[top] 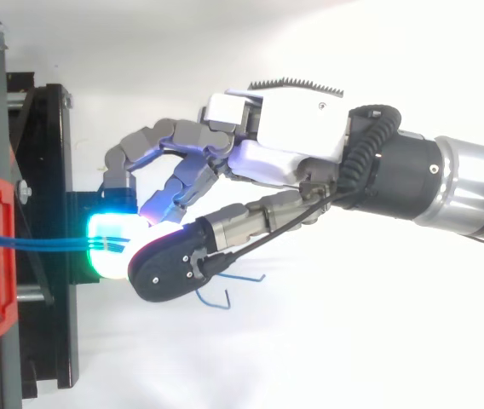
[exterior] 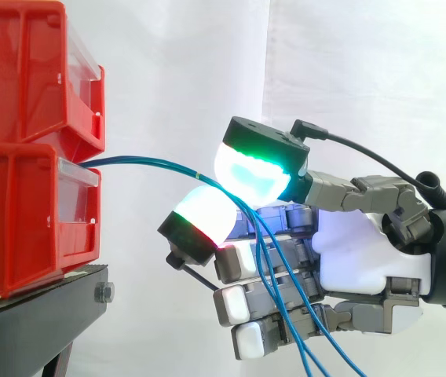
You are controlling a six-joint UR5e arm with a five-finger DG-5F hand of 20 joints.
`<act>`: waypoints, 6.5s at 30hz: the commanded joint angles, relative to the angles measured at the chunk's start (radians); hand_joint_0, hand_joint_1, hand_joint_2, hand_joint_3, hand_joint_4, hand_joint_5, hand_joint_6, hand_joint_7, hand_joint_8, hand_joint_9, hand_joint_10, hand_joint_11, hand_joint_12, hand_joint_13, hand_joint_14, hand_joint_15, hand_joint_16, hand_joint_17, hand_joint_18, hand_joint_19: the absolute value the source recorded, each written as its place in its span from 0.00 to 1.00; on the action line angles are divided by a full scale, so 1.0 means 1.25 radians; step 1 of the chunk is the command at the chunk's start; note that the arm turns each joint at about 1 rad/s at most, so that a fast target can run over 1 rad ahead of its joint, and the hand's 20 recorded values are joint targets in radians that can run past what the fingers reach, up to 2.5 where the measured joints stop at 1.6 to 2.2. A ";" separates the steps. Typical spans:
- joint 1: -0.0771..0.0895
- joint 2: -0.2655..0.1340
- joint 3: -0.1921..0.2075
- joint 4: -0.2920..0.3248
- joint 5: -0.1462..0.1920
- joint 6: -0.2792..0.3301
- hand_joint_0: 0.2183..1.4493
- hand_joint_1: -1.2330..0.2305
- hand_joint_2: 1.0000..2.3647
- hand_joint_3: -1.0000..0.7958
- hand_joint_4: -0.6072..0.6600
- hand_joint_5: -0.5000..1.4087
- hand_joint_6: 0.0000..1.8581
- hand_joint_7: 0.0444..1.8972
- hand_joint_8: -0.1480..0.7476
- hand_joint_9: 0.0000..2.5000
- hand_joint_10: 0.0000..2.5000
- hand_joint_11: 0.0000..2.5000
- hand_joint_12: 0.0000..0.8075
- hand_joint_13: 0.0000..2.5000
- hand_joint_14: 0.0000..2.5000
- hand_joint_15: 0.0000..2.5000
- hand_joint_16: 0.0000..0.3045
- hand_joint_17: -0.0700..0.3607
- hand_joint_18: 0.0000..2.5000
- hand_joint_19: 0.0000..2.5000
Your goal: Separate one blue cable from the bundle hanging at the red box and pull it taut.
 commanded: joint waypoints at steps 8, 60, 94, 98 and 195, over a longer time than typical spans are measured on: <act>0.001 0.000 0.000 0.001 -0.001 0.000 0.47 0.21 0.00 0.31 0.51 0.16 0.47 0.60 0.51 0.39 0.01 0.38 0.46 0.41 0.01 0.28 0.13 0.36 0.35 0.23; 0.001 0.000 -0.001 0.000 -0.001 -0.001 0.31 0.30 0.00 0.28 0.58 0.17 0.46 0.59 0.52 0.40 0.01 0.38 0.48 0.41 0.01 0.29 0.14 0.38 0.36 0.25; -0.005 0.000 0.000 0.001 -0.005 -0.001 0.50 0.25 0.00 0.28 0.51 0.15 0.48 0.60 0.48 0.36 0.01 0.35 0.45 0.36 0.01 0.26 0.14 0.39 0.36 0.25; -0.005 0.000 0.000 0.000 -0.005 -0.001 0.41 0.25 0.00 0.28 0.56 0.15 0.48 0.59 0.49 0.34 0.01 0.32 0.45 0.34 0.01 0.22 0.15 0.39 0.36 0.23; -0.004 0.000 0.000 0.000 -0.001 -0.010 0.28 0.44 0.00 0.28 0.59 0.16 0.46 0.56 0.52 0.42 0.01 0.40 0.50 0.38 0.01 0.28 0.16 0.42 0.36 0.29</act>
